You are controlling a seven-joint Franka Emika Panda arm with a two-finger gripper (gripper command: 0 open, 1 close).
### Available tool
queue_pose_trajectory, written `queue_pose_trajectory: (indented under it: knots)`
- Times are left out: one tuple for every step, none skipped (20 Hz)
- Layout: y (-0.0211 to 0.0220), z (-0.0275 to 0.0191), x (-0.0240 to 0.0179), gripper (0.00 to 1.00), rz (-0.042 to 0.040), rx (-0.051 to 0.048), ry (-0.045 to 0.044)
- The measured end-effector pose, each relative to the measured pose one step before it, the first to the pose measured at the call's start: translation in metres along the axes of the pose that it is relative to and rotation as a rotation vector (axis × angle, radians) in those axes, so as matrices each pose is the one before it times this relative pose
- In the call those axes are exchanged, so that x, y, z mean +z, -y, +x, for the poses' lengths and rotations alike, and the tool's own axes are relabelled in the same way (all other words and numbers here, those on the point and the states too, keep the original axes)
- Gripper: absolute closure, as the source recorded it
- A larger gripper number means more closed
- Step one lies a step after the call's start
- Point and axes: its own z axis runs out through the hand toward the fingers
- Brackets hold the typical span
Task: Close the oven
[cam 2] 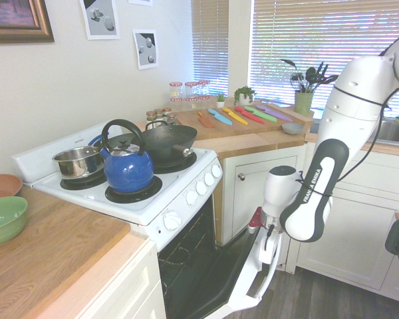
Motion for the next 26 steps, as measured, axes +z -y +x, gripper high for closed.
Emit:
queue_pose_trajectory:
  knots:
    - [0.00101, 0.00112, 0.00448, 0.0, 0.00193, 0.00271, -0.00425]
    - [0.0017, 0.00072, 0.004, 0.0, 0.00103, -0.00046, -0.00297]
    - [0.00181, -0.0002, 0.00325, 0.0, -0.00088, -0.00371, -0.00159]
    - [0.0029, -0.00018, 0.00185, 0.0, -0.00053, -0.00595, -0.00284]
    - [0.0046, -0.00046, 0.00038, 0.0, 0.00141, -0.00871, -0.00514]
    - [0.00609, 0.00001, -0.00146, 0.0, 0.00405, -0.00904, -0.00775]
    - [0.00728, 0.00027, -0.00237, 0.0, 0.00503, -0.00906, -0.00804]
    - [0.00771, 0.0012, -0.00291, 0.0, 0.0052, -0.00799, -0.00756]
    - [0.00702, 0.00182, -0.00285, 0.0, 0.00302, -0.00237, -0.00653]
    - [0.00642, 0.00236, -0.00298, 0.0, 0.00361, -0.00259, -0.00831]
    - [0.00543, 0.00251, -0.00261, 0.0, 0.00001, -0.0025, -0.0056]
    - [0.00609, 0.00233, -0.00286, 0.0, 0.00114, -0.00435, -0.00514]
    - [0.00578, 0.00245, -0.00281, 0.0, -0.00076, -0.00261, -0.00413]
    - [0.00669, 0.00226, -0.00315, 0.0, -0.00141, -0.0037, -0.00327]
    - [0.00691, 0.00299, -0.00351, 0.0, -0.00363, -0.00326, -0.00288]
    - [0.00761, 0.00318, -0.00405, 0.0, -0.0029, -0.00273, -0.00458]
    - [0.00723, 0.00381, -0.00421, 0.0, -0.00298, -0.00318, -0.00388]
    - [0.00784, 0.00436, -0.00473, 0.0, -0.0014, -0.00401, -0.00311]
    - [0.00792, 0.00509, -0.00519, 0.0, -0.00117, -0.00404, -0.00389]
    - [0.00832, 0.00583, -0.0059, 0.0, -0.00003, -0.00624, -0.0047]
    - [0.00861, 0.00602, -0.00637, 0.0, 0.00052, -0.00666, -0.00547]
    - [0.00826, 0.00555, -0.00587, 0.0, 0.00041, -0.00689, -0.00449]
    - [0.00803, 0.00532, -0.00476, 0.0, -0.00116, -0.00556, -0.00257]
    - [0.00701, 0.00485, -0.00257, 0.0, -0.00276, -0.00349, -0.00256]
    - [0.00595, 0.00509, -0.00019, 0.0, -0.00337, 0.0017, -0.00134]
    - [0.00484, 0.00492, 0.00167, 0.0, -0.00264, 0.00638, -0.00118]
